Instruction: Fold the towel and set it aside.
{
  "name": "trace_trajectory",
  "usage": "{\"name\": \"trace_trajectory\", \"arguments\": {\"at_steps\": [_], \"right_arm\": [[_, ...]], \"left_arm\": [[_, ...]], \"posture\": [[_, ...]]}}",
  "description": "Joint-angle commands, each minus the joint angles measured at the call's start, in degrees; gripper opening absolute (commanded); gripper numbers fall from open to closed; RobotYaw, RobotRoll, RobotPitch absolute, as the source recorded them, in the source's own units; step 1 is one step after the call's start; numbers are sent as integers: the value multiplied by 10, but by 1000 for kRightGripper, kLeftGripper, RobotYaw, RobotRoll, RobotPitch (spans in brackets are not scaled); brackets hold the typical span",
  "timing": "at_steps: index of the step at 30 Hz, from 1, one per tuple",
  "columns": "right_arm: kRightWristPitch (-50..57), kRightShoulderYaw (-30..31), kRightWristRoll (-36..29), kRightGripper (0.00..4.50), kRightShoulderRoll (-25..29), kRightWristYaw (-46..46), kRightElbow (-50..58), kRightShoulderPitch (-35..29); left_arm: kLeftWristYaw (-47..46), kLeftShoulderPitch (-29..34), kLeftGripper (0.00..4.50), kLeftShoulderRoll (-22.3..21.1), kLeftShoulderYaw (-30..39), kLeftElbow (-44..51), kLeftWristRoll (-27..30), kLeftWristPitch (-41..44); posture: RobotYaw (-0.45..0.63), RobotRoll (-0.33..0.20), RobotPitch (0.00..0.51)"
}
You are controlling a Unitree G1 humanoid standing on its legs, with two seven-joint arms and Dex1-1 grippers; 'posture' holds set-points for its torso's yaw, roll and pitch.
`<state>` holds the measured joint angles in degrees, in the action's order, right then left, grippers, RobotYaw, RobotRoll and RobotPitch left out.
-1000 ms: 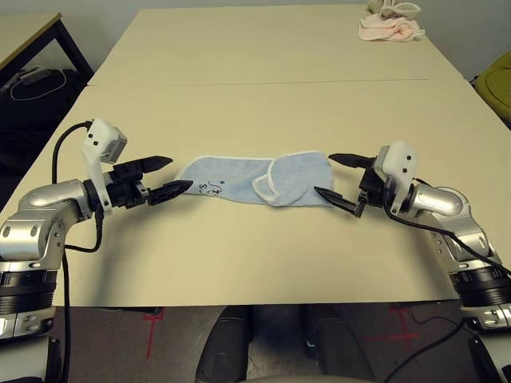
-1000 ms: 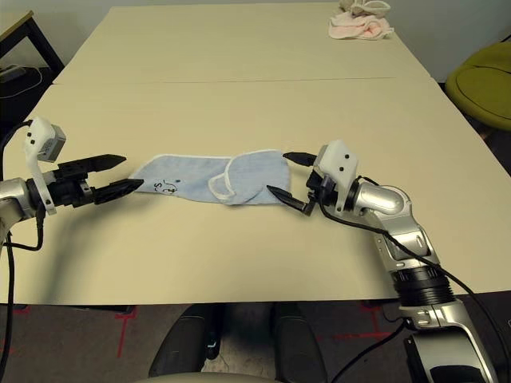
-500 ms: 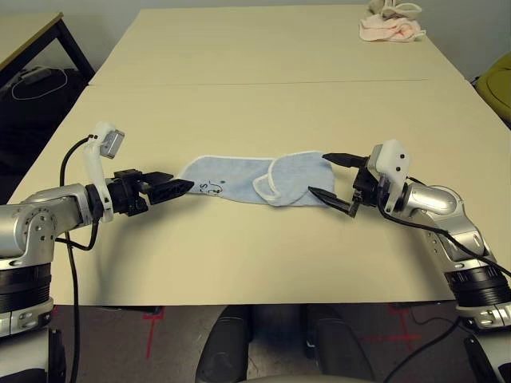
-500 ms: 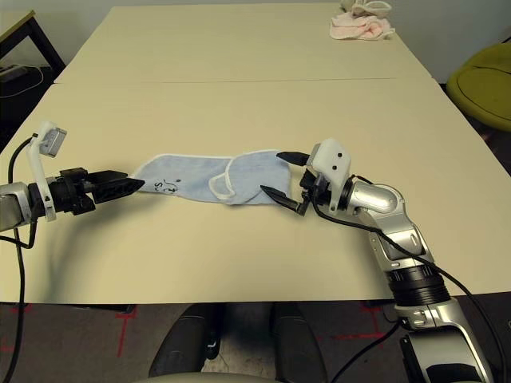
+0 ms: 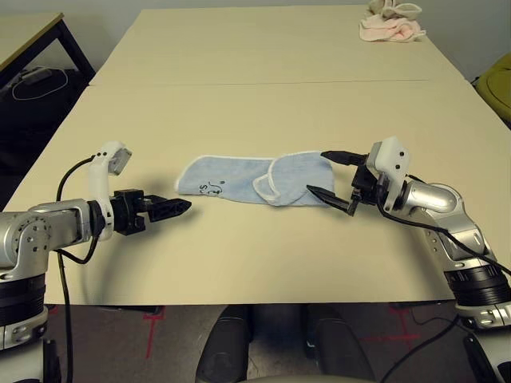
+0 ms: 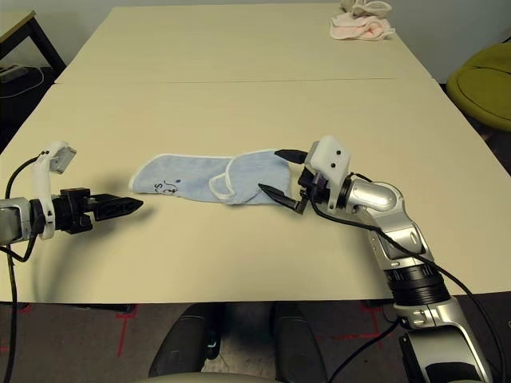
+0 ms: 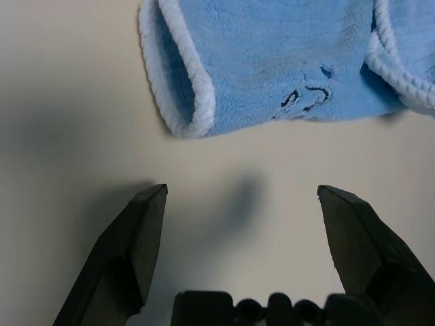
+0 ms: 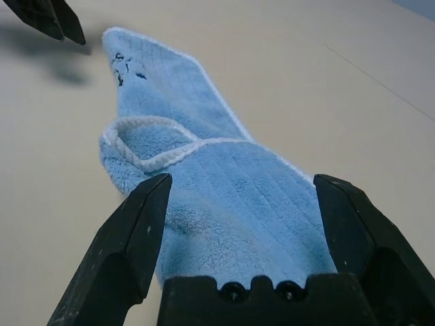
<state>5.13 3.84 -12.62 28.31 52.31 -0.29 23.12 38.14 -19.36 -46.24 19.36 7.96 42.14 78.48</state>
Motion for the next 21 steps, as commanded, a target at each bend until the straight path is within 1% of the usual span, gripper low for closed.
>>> {"name": "trace_trajectory", "arguments": {"at_steps": [1,5,8,17,19,21], "right_arm": [[4,4,-5,4480,0,1,9,-1],[5,3,-4,4480,1,0,10,-2],[6,2,-4,4480,1,-1,11,-3],[7,0,-5,4480,3,-3,16,-8],[7,0,-5,4480,3,-3,17,-9],[7,0,-5,4480,3,-4,18,-10]], "left_arm": [[-24,-15,4500,35,23,-6,18,29],[-46,-34,4500,74,45,-17,23,52],[-54,-42,4500,88,49,-25,22,59],[-75,-50,4500,103,53,-57,10,38],[-79,-51,4500,104,55,-61,10,35],[-79,-44,4500,94,41,-63,1,21]], "posture": [[113,0,157],[109,0,158],[106,0,159],[98,0,160],[98,0,160],[98,0,160]]}}
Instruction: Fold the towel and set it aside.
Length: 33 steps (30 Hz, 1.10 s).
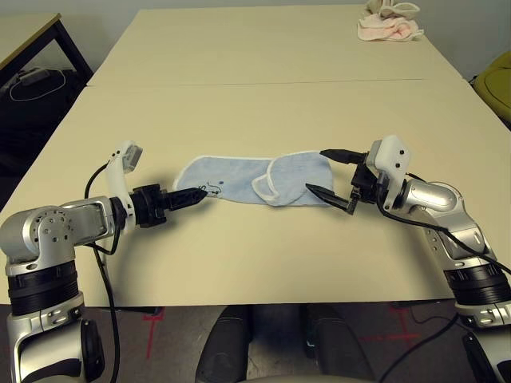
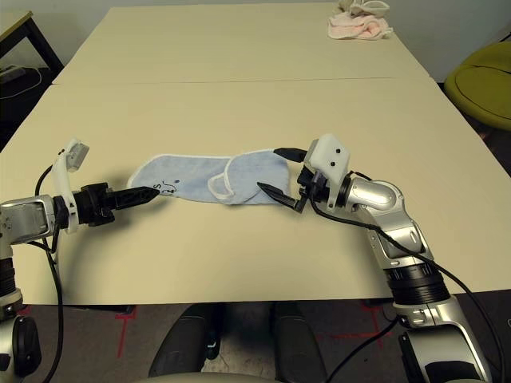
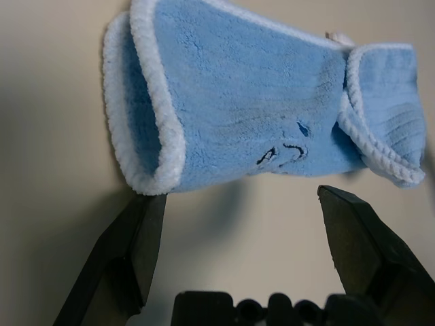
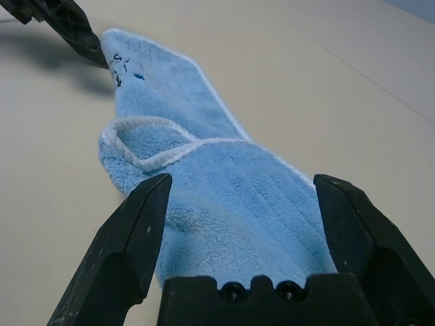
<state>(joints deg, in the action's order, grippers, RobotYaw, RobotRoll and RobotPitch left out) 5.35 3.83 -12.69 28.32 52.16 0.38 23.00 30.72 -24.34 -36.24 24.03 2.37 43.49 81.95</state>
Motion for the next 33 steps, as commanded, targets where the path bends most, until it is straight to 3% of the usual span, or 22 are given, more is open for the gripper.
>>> {"name": "trace_trajectory", "arguments": {"at_steps": [1,30,33], "right_arm": [[5,0,-5,4480,3,-2,12,-9],[11,-1,-5,4480,5,-7,21,-15],[10,-1,-5,4500,5,-7,20,-15]], "left_arm": [[-5,9,4500,-6,-7,-8,-14,-18],[-101,-22,4500,61,57,-59,-20,-30],[-120,-28,3902,71,67,-64,-24,-36]], "posture": [[97,0,160],[88,0,161],[89,0,161]]}}
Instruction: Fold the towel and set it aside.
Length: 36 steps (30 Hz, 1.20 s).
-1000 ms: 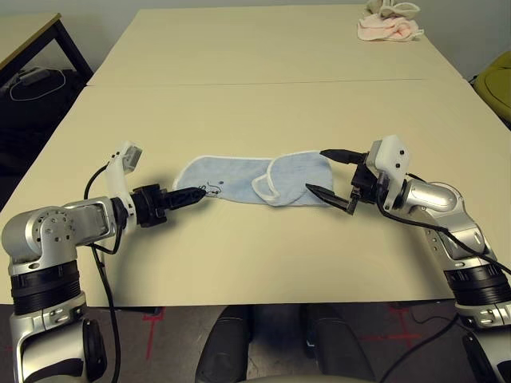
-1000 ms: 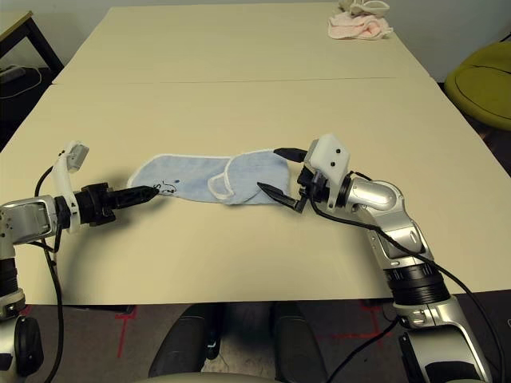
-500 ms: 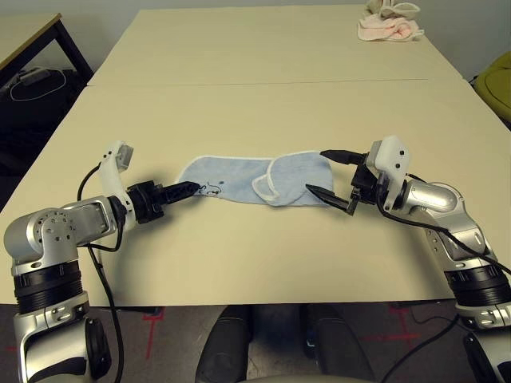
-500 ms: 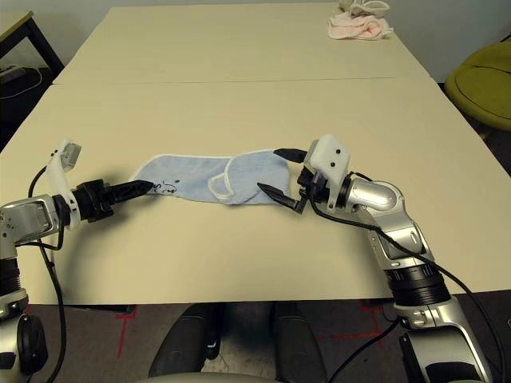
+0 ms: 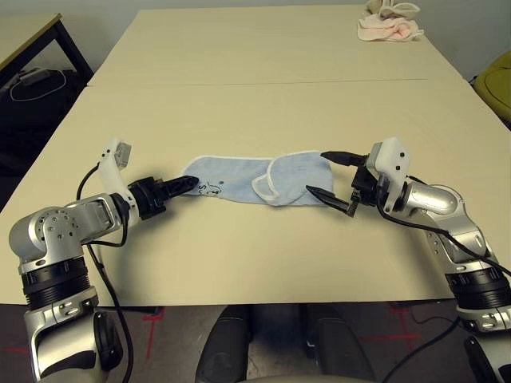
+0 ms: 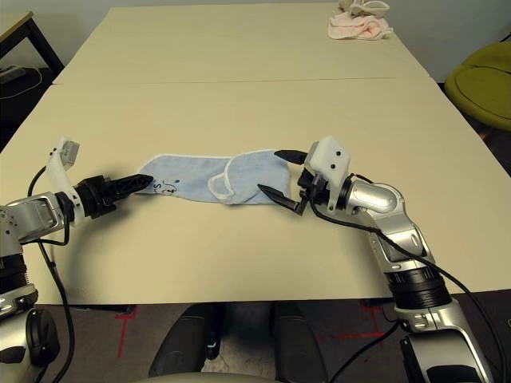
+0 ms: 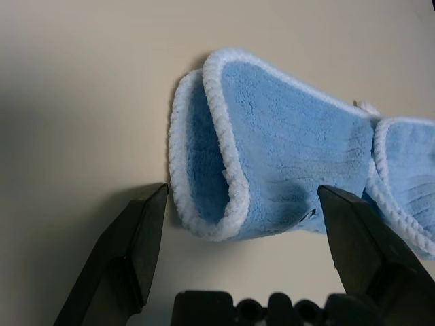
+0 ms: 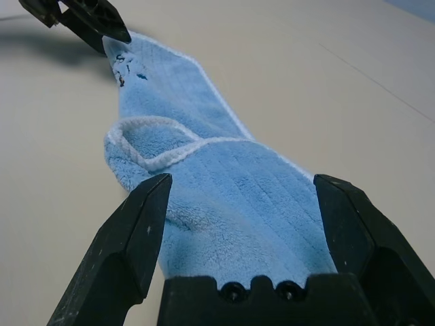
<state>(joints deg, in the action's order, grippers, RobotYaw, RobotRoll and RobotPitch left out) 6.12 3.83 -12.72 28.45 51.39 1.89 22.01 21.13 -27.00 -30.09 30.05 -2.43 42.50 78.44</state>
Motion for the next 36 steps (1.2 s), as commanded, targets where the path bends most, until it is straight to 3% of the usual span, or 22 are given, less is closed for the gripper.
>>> {"name": "trace_trajectory", "arguments": {"at_steps": [1,10,29,36], "right_arm": [[3,-1,-5,4500,4,1,5,-5],[3,0,-4,4500,4,1,2,-3],[-6,2,21,4500,55,22,-43,-12],[-6,-1,22,4500,55,21,-47,-7]], "left_arm": [[-30,-4,3547,13,12,-18,-14,-2],[-59,-19,34,30,39,-24,-5,4],[-23,-77,34,7,5,21,23,25],[-3,-113,34,23,-21,55,55,47]], "posture": [[89,0,162],[90,0,160],[99,0,149],[99,0,143]]}}
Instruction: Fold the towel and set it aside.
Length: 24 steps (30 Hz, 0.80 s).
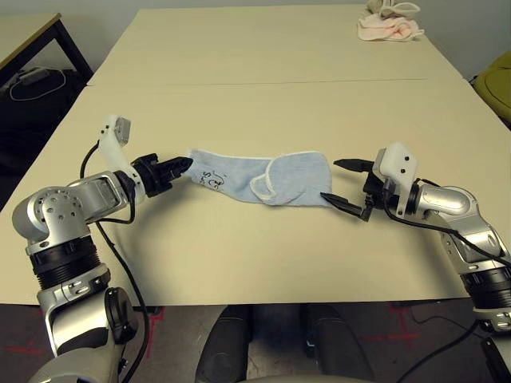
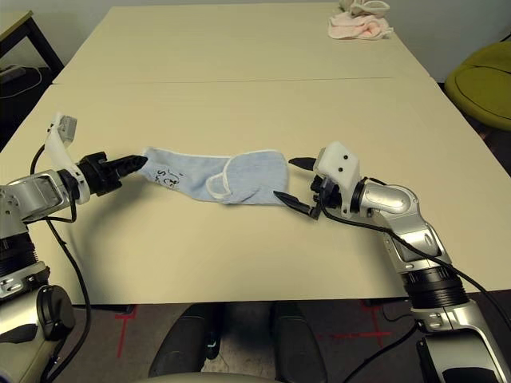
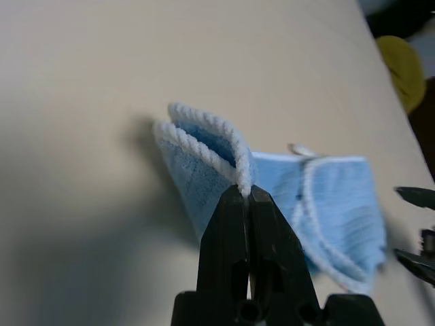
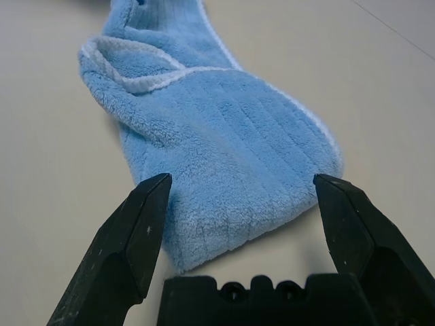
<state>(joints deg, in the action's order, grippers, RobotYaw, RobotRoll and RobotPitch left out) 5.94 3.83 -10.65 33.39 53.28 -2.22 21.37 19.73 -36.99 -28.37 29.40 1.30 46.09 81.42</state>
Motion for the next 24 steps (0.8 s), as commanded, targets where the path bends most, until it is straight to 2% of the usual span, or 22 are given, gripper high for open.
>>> {"name": "trace_trajectory", "arguments": {"at_steps": [1,11,24], "right_arm": [[-5,-1,2,4500,6,2,-8,1],[-22,-2,6,4500,6,3,-34,12],[-17,-10,6,4500,8,0,-65,24]], "left_arm": [[13,-19,34,11,-18,22,26,24],[29,-64,34,63,-85,48,58,50],[38,-125,34,114,-135,14,47,27]], "posture": [[100,0,143],[102,0,141],[102,0,136]]}}
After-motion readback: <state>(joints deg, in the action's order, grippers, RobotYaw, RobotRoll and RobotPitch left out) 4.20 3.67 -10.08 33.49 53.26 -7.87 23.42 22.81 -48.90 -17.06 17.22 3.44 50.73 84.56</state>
